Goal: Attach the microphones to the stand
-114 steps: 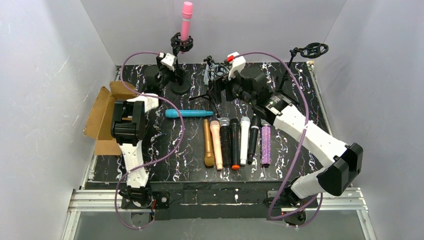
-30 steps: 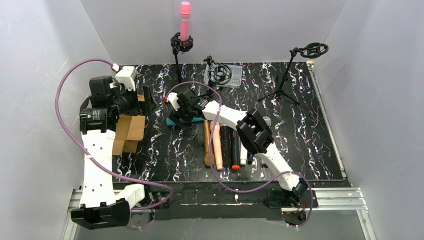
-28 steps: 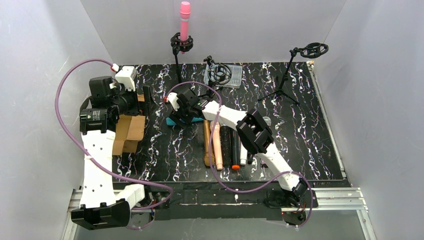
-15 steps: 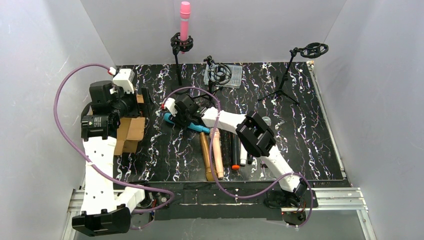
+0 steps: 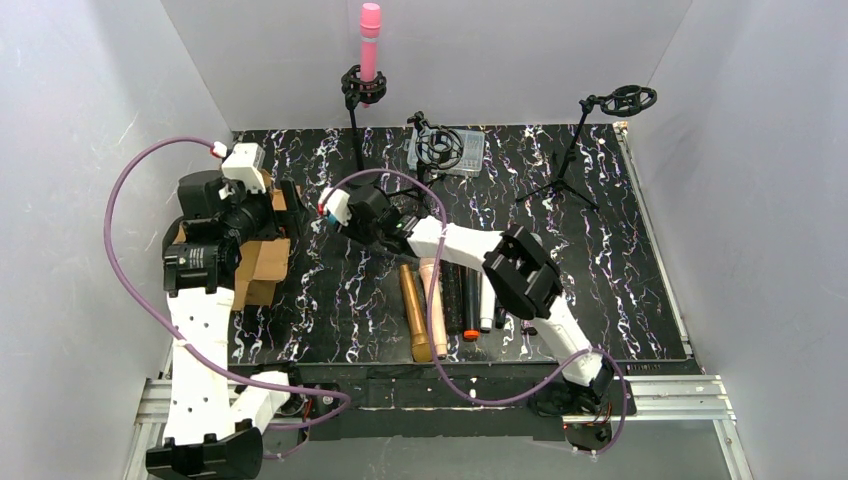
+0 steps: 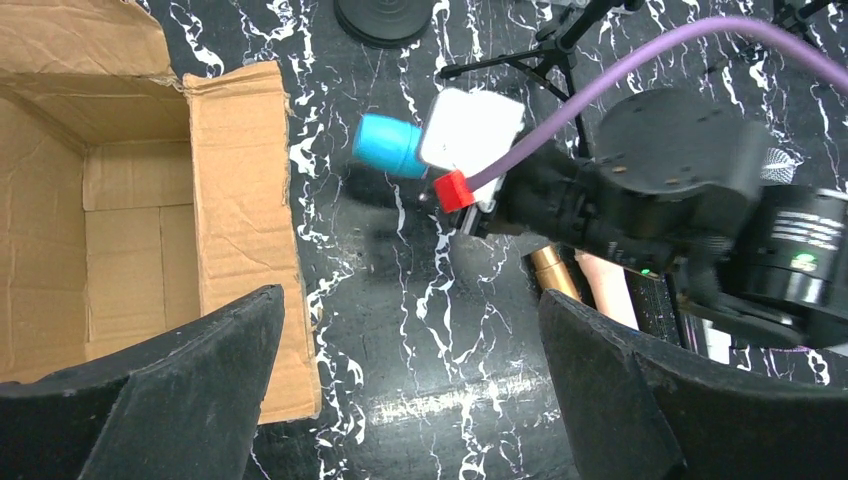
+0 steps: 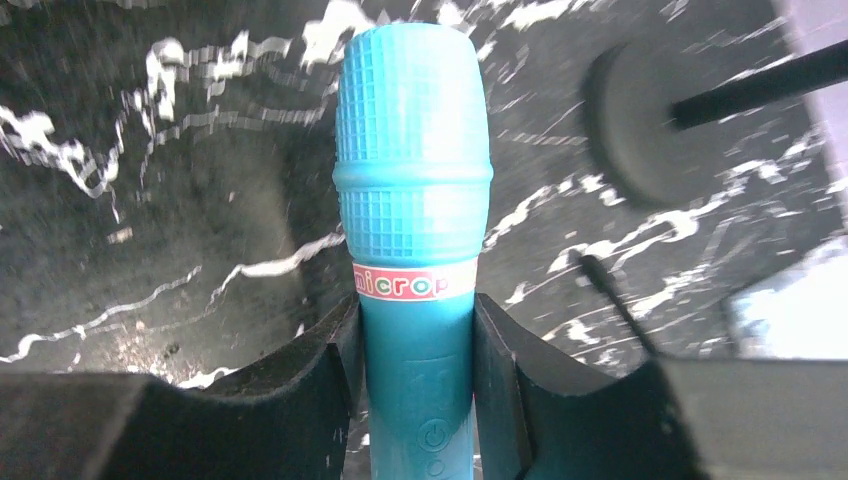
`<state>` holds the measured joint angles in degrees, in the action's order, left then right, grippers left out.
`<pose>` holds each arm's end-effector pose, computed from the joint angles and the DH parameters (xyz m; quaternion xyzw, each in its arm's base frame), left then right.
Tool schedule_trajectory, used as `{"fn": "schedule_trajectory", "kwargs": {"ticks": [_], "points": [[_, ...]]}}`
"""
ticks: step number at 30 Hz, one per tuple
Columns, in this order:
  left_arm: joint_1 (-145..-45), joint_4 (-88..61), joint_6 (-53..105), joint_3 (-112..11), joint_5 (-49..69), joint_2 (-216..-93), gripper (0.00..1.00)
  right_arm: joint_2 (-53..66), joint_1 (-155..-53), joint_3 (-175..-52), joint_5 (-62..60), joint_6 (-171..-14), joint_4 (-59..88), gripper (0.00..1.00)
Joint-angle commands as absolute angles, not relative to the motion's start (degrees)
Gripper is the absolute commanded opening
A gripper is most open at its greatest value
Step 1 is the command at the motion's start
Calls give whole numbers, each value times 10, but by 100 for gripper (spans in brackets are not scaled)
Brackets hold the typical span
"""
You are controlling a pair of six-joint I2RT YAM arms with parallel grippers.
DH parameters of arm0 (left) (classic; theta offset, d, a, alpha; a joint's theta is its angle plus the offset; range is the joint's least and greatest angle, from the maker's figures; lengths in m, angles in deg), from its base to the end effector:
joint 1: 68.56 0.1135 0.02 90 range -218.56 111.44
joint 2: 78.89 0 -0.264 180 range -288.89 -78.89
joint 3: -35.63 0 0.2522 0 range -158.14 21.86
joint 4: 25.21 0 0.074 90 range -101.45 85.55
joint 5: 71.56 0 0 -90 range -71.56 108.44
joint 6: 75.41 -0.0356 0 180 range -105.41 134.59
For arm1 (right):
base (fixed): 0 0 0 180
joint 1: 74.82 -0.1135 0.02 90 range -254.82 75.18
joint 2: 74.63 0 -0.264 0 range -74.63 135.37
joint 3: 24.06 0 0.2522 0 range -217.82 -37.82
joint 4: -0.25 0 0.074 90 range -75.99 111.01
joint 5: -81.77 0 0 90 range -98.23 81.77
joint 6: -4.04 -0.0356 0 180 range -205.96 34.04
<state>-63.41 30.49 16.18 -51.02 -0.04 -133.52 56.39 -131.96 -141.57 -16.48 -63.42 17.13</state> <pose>0.1800 0.0049 0.4192 0.0391 0.8300 -0.1176 0.5438 0.2933 0.4447 0.1985 -0.5270 0.6874 0.0878 0.4919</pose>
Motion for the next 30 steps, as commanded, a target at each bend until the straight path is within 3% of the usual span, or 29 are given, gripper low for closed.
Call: {"fn": "schedule_trajectory", "kwargs": {"ticks": [1,7,12,17,30], "points": [[-632,297,173,-537,-2,-1317,98,461,-1331,-1432,-191,-641,82,1],[-632,304,181,-572,-67,-1294,98,362,-1358,-1410,-188,-695,29,1],[-632,301,171,-562,-258,-1253,98,252,-1373,-1328,-185,-821,-100,1],[-632,286,135,-562,-423,-1218,98,176,-1449,-1264,-211,-934,-202,1],[-632,255,130,-510,-401,-1193,98,164,-1494,-1198,-293,-1023,-392,1]]}}
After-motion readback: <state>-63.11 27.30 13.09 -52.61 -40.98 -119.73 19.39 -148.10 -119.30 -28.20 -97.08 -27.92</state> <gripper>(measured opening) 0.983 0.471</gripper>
